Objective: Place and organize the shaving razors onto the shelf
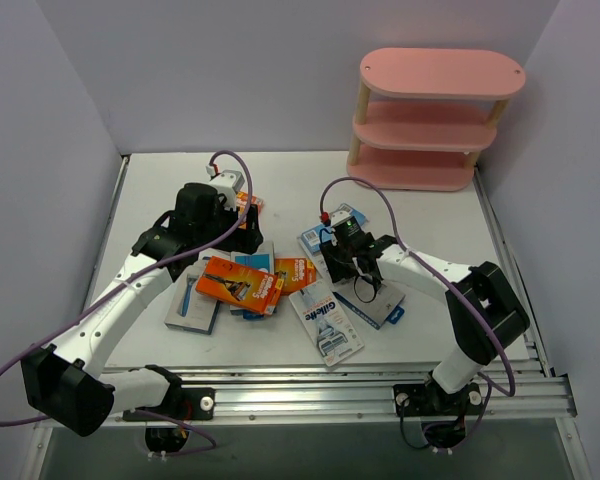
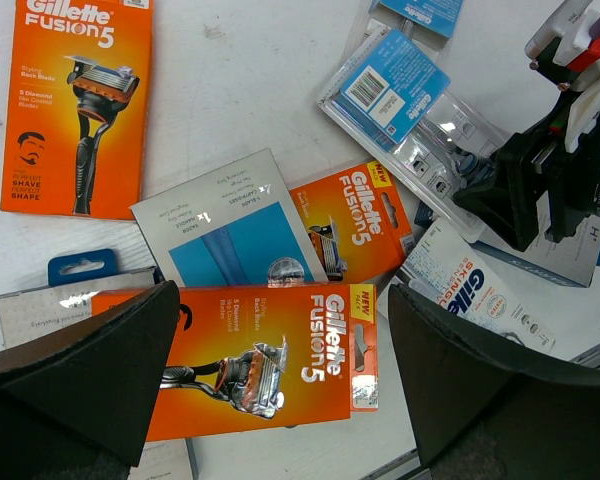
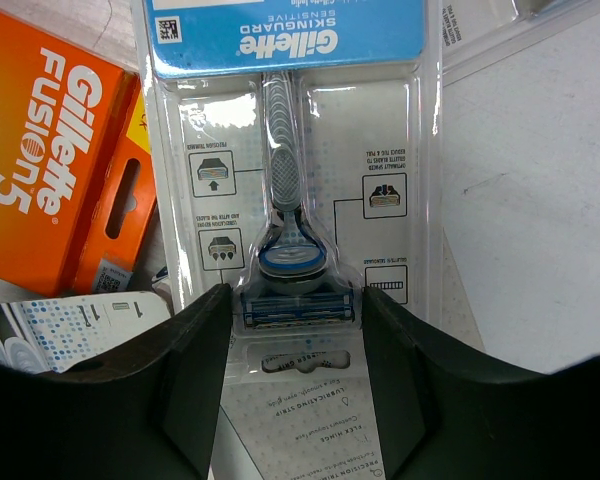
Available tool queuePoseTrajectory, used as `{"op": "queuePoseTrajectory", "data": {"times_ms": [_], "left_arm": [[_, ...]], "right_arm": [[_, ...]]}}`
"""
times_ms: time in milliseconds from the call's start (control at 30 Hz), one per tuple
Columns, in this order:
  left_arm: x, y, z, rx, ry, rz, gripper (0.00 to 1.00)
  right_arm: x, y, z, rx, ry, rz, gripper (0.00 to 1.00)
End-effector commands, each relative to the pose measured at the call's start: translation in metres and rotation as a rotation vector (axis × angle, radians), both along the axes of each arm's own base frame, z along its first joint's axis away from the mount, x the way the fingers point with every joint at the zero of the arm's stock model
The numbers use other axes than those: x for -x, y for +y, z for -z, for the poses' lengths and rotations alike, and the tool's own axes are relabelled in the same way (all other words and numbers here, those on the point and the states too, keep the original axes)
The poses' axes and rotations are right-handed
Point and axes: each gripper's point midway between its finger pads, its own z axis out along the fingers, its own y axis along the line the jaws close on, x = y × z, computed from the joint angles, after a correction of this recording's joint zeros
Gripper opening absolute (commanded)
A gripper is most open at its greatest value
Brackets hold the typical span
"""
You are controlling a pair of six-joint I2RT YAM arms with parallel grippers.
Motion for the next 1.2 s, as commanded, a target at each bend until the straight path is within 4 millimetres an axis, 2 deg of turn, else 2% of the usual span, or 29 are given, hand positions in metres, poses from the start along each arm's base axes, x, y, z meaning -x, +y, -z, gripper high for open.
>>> {"op": "queuePoseTrajectory", "data": {"times_ms": [0,133,200,233,267,333,533,633,900,1100,1133,1167], "left_arm": [[-0.004,-0.002,-0.017,0.009,-0.046,0.008,0.94],[-0.002,-0.007,-0.018,0.022,-0.047,0.032,1.00],[-0.002,-0.008,-0.018,0.024,-0.047,0.040,0.83],[-0.001,-0.008,-0.018,0.024,-0.047,0.040,0.81],[-0.002,-0.007,-0.018,0.022,-0.047,0.037,0.81],[-0.002,-0.006,-0.018,0.019,-0.046,0.031,0.89],[-0.003,-0.004,-0.017,0.011,-0.046,0.013,0.99],[-0.004,-0.002,-0.017,0.007,-0.048,0.004,0.94],[-0.004,0.002,-0.019,-0.001,-0.055,-0.015,0.94],[-0.005,0.004,-0.020,-0.005,-0.059,-0.025,0.94],[-0.005,0.004,-0.019,-0.006,-0.057,-0.028,0.94],[-0.005,0.005,-0.018,-0.005,-0.057,-0.029,0.94]], "right_arm": [[0.008,-0.007,0.010,0.047,0.049,0.008,0.23],[0.008,-0.004,0.009,0.033,0.052,0.007,0.16],[0.008,-0.003,0.007,0.027,0.050,0.011,0.15],[0.007,-0.002,0.007,0.024,0.051,0.010,0.14],[0.007,-0.001,0.005,0.018,0.047,0.011,0.14],[0.006,0.000,0.000,0.007,0.041,0.016,0.12],[-0.005,0.009,-0.035,-0.044,-0.014,0.020,0.05],[-0.010,0.013,-0.056,-0.063,-0.044,0.017,0.01],[-0.021,0.012,-0.093,-0.089,-0.096,0.024,0.00],[-0.041,0.008,-0.145,-0.123,-0.201,0.059,0.00],[-0.047,0.008,-0.163,-0.141,-0.241,0.067,0.00],[-0.051,0.007,-0.172,-0.148,-0.257,0.075,0.00]]}}
